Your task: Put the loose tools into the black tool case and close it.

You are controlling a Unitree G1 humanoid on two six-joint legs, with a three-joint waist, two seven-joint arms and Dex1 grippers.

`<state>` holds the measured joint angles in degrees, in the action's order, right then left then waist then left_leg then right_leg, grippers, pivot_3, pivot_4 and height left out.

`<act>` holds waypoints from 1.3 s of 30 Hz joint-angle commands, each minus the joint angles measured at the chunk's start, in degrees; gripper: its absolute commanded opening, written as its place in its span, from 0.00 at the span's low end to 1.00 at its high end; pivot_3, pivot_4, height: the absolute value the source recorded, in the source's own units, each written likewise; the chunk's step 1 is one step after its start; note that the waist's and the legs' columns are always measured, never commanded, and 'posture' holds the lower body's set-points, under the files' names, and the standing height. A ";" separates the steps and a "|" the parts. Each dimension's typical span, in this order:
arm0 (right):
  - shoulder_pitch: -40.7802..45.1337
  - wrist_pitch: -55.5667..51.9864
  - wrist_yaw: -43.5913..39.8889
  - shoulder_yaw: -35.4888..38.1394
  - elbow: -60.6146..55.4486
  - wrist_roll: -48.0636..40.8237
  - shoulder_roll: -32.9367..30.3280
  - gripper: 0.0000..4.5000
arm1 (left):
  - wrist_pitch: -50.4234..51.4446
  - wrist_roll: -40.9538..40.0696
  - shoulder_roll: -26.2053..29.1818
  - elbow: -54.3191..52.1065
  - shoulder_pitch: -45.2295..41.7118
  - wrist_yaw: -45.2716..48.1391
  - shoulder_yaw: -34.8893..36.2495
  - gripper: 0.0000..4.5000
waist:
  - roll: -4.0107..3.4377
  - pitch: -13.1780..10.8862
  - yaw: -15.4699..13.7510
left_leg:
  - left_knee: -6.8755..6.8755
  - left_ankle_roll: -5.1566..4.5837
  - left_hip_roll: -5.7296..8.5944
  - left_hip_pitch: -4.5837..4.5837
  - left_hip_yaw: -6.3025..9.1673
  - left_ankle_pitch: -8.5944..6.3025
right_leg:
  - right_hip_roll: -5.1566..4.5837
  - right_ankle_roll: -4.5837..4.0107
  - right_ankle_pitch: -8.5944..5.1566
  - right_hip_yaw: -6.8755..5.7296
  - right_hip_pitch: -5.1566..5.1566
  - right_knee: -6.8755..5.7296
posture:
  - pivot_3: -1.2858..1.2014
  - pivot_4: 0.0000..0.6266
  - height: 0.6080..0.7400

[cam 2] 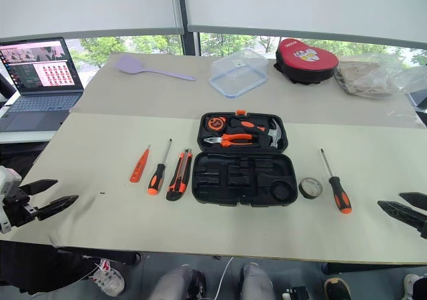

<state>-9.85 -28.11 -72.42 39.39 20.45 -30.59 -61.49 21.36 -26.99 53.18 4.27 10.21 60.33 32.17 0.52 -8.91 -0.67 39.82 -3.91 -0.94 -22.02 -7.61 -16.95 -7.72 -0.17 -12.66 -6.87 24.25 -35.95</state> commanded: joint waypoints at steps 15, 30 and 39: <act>10.94 -12.22 15.50 -3.63 -39.43 -12.91 2.94 1.00 | 38.49 -9.56 -1.90 -26.28 -21.56 -24.15 -10.62 1.00 | 0.02 -0.03 -0.02 | 0.01 0.14 0.00 0.03 0.11 0.13 | 0.27 0.08 0.06 0.11 -0.07 -0.17 | 0.52 0.24 0.93; 28.26 -12.16 19.28 -27.97 -53.29 -15.50 8.39 1.00 | 67.95 -5.51 -20.22 -29.73 -40.64 -45.63 -25.27 1.00 | 0.70 -0.40 -0.40 | 0.26 -0.30 0.15 -0.16 0.28 0.40 | 0.63 0.10 0.04 -0.06 -0.10 -0.13 | 0.52 0.24 0.93; 29.82 -11.80 20.14 -30.06 -53.34 -14.88 10.55 1.00 | 69.17 -3.47 -23.58 -29.35 -38.79 -46.40 -29.29 0.76 | 0.70 -0.40 -0.40 | 0.35 -0.28 0.15 -0.17 0.32 0.42 | 0.63 0.10 0.04 -0.09 -0.12 -0.16 | 0.52 0.24 0.93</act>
<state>19.09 -41.28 -52.41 9.05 -31.51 -45.63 -51.16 90.26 -31.41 29.70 -24.04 -29.00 14.23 3.18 1.23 -9.31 -1.07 40.17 -4.19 -0.80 -22.20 -7.28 -16.53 -7.09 -0.08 -12.61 -6.97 24.14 -36.11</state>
